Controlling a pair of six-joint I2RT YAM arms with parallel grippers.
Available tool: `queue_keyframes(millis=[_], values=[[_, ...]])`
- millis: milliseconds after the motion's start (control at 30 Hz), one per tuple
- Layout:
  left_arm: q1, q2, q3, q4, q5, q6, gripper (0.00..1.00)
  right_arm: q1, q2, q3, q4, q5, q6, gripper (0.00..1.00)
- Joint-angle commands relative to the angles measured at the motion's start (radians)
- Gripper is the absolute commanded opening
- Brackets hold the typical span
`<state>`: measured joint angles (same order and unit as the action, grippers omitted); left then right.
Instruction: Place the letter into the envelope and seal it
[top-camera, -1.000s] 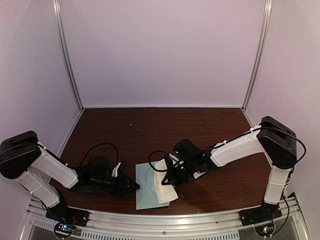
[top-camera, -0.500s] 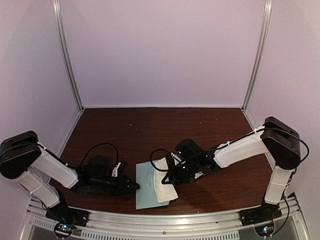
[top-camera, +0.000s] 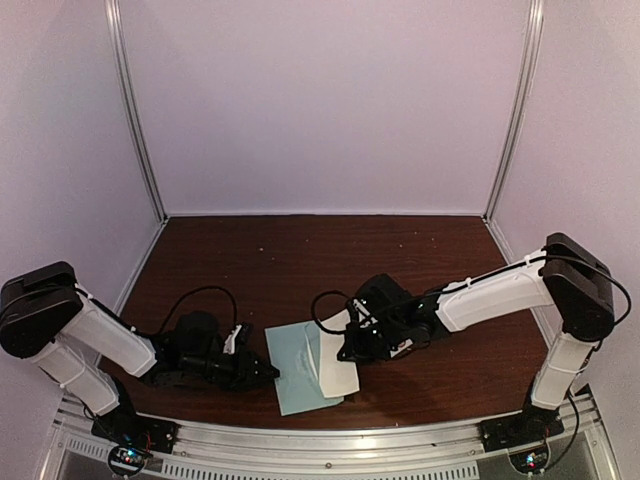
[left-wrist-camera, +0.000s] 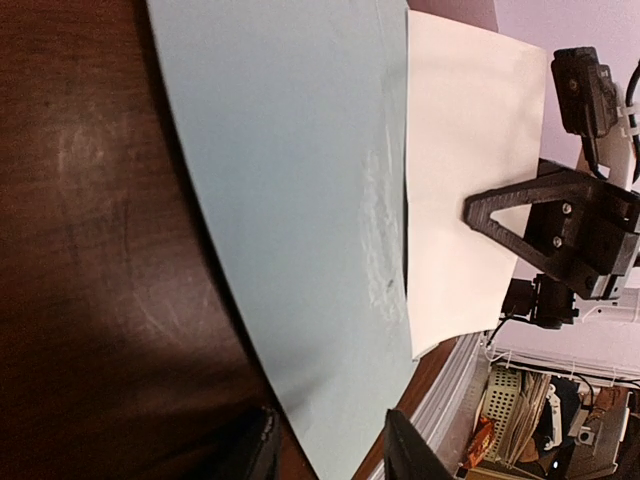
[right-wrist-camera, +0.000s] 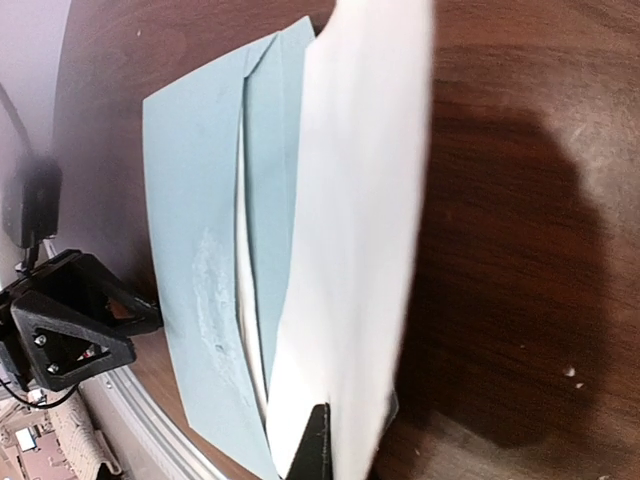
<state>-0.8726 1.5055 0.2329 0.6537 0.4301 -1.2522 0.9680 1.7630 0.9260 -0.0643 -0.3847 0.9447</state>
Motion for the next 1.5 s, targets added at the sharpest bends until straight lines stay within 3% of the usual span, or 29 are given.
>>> queue_keyframes(millis=[0,567,1467], values=[[-0.006,0.007,-0.010,0.021,0.001,-0.004,0.37,-0.005,-0.032,0.020,-0.070,0.097,-0.023,0.00],[-0.006,0.050,-0.002,0.069,0.021,-0.015,0.37,0.011,0.063,0.051,0.038,-0.076,-0.021,0.00],[-0.031,0.082,0.011,0.121,0.016,-0.038,0.33,0.042,0.105,0.031,0.200,-0.152,0.076,0.00]])
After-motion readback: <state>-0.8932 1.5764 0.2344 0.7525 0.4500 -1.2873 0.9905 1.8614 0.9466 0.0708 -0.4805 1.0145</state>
